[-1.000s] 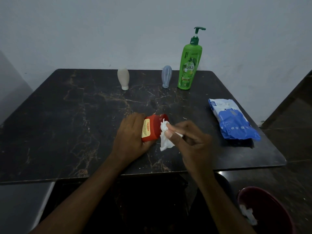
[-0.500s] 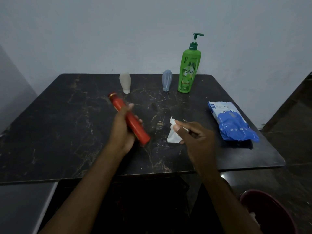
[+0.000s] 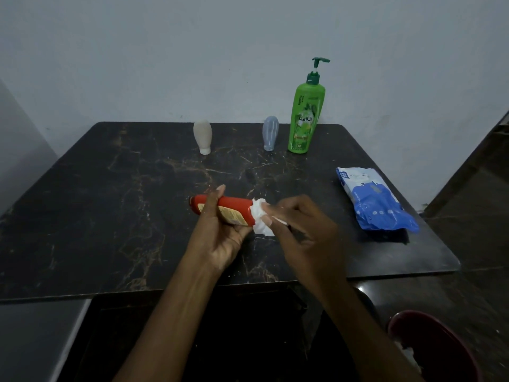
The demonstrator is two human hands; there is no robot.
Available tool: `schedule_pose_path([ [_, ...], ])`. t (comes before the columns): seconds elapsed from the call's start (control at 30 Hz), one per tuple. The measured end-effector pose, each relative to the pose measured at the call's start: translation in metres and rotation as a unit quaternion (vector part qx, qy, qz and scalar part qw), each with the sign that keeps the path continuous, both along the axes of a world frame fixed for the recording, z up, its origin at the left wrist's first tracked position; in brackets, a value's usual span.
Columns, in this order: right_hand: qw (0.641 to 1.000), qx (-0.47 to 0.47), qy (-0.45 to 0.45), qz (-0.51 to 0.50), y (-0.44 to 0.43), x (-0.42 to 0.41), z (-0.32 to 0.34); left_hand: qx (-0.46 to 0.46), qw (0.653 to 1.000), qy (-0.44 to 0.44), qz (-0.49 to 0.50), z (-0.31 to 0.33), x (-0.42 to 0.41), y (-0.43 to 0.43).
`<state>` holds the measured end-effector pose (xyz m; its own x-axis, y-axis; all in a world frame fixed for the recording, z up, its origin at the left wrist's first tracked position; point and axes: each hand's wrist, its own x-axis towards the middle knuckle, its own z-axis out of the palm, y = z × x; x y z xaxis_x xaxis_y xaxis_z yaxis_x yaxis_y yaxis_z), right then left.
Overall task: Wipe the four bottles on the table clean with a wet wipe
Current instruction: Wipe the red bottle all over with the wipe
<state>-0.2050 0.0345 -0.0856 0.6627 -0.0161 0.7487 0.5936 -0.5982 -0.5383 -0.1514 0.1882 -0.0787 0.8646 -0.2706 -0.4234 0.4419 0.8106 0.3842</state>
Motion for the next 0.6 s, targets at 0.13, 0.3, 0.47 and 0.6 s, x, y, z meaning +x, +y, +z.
schedule_pose_path([
  [0.13,0.998,-0.069,-0.007,-0.009,0.006,0.001,-0.013,0.016,1.000,0.006,-0.003,0.000,0.001,-0.003],
  [0.3,0.998,-0.060,0.003,0.018,-0.002,-0.002,-0.017,0.013,1.000,0.006,-0.024,-0.003,0.001,-0.001],
  [0.47,0.998,-0.031,0.001,0.048,-0.003,0.005,0.001,0.006,1.000,0.027,-0.003,0.002,-0.003,-0.006],
  [0.6,0.999,-0.027,0.009,0.032,-0.006,0.009,0.000,0.004,1.000,0.025,0.000,0.008,-0.005,-0.006],
])
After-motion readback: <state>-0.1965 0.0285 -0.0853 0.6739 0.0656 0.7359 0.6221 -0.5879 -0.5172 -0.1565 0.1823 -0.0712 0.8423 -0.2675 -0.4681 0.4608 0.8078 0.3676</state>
